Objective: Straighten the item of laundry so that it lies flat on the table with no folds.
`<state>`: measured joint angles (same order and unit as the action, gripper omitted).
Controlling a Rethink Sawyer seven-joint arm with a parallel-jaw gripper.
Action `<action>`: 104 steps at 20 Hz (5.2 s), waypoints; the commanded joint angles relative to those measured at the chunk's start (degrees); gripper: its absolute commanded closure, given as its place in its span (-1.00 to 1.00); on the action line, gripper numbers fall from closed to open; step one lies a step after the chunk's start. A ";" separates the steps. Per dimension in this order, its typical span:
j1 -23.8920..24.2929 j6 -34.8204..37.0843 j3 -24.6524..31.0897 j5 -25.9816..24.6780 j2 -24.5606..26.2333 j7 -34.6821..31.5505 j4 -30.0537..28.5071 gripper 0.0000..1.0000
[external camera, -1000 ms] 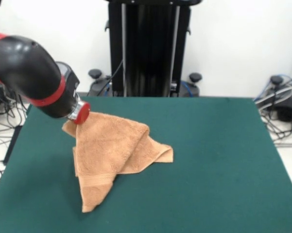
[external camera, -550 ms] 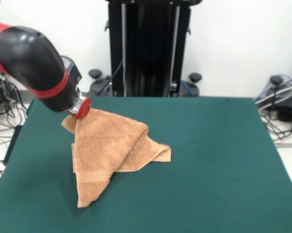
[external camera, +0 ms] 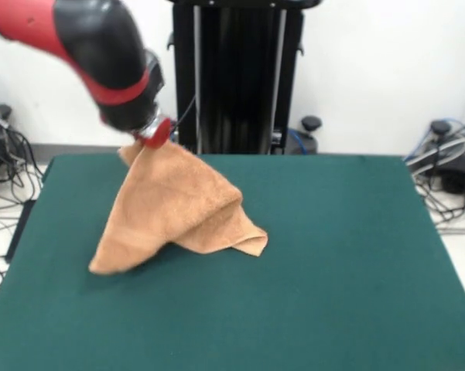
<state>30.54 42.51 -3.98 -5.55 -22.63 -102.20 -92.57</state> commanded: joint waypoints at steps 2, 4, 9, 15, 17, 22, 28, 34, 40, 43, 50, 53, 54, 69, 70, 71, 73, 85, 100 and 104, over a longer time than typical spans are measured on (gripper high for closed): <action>-5.86 -3.50 -5.71 6.85 -7.10 -23.78 -15.39 1.00; -6.24 -4.53 -6.00 7.69 -7.06 -23.65 -15.74 1.00; -5.82 -10.41 -4.34 9.46 -5.80 -22.88 -17.44 1.00; -6.27 -13.95 -3.67 10.58 -3.27 -22.58 -16.79 1.00; -7.02 -14.56 -4.41 10.86 -3.20 -23.05 -16.43 1.00; -13.80 -14.69 -11.09 11.80 -10.45 -28.21 -20.61 1.00; -20.51 -27.68 -17.67 7.62 -11.75 -25.21 -17.28 1.00; -22.98 -27.23 -20.28 14.22 -11.95 -28.62 -20.10 1.00; -16.46 -26.28 -14.85 8.93 -12.08 -13.85 -14.31 1.00; -10.14 -25.19 -6.51 3.99 -12.26 -3.19 -11.11 1.00; -4.24 -31.87 3.39 -6.48 -11.69 -1.56 -9.82 1.00; -3.86 -32.13 4.14 -8.92 -9.94 -4.02 -8.44 1.00; -4.11 -32.11 4.21 -9.30 -8.79 -4.87 -7.43 1.00; -12.80 -30.14 6.09 -3.09 -16.06 -19.52 -17.26 1.00; -13.75 -30.18 6.26 -1.68 -16.85 -21.10 -18.44 1.00; -14.81 -30.16 6.17 -0.21 -17.41 -22.39 -19.21 1.00; -16.92 -30.11 6.00 2.74 -18.53 -24.96 -20.74 1.00; -34.46 -24.31 -0.34 23.15 -23.22 -36.08 -25.07 1.00; -17.79 -22.08 -0.16 10.41 -10.38 -11.79 -10.24 1.00; -9.80 -23.75 6.10 4.24 -4.56 -6.33 -4.12 1.00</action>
<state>13.94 21.72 -6.31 4.76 -36.28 -119.99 -103.78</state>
